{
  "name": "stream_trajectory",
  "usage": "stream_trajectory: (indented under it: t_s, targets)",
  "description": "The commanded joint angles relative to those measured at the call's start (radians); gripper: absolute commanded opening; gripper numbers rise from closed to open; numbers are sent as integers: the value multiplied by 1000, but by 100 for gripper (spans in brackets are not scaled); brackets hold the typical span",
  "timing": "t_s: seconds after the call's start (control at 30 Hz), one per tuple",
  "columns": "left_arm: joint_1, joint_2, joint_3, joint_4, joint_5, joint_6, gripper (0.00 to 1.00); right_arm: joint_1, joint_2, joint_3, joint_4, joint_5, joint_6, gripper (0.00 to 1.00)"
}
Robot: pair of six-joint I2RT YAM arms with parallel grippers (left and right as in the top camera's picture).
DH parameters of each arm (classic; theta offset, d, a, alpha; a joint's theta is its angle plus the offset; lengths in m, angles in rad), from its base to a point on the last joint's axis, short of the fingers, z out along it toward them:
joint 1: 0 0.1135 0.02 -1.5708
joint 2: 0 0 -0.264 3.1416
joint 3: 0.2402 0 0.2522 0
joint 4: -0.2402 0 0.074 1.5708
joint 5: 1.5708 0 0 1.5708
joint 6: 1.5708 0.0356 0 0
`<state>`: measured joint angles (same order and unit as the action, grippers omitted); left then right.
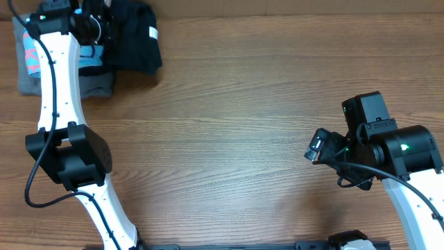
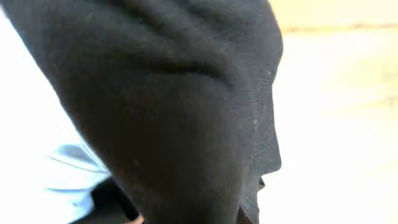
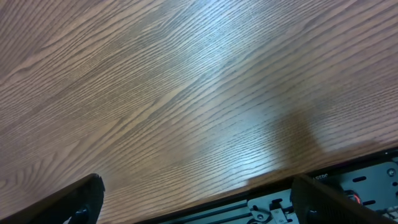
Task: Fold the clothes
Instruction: 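Carry the black bundle with the left gripper onto the back-left stack, then press the black bundle down on the stack and release the left gripper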
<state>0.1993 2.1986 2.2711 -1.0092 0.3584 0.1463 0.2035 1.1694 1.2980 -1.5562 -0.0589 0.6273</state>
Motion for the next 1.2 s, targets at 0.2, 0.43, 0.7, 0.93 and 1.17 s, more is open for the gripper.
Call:
stream_trajectory:
  t_s: [0.2, 0.43, 0.7, 0.93, 1.17]
  targets:
    - [88, -6, 56, 65, -11, -56, 4, -3, -14, 31, -17, 14, -7, 100]
    - [161, 13, 56, 109, -11, 13, 4, -3, -13, 31, -26, 13, 1, 100]
    - [206, 96, 56, 224, -43, 3, 4, -3, -14, 31, -66, 21, 16, 100]
    - [238, 137, 56, 286, -189, -5, 4, -3, -13, 31, -104, 51, 46, 100]
    - [280, 137, 56, 306, -232, -47, 4, -3, -10, 31, -104, 51, 58, 100]
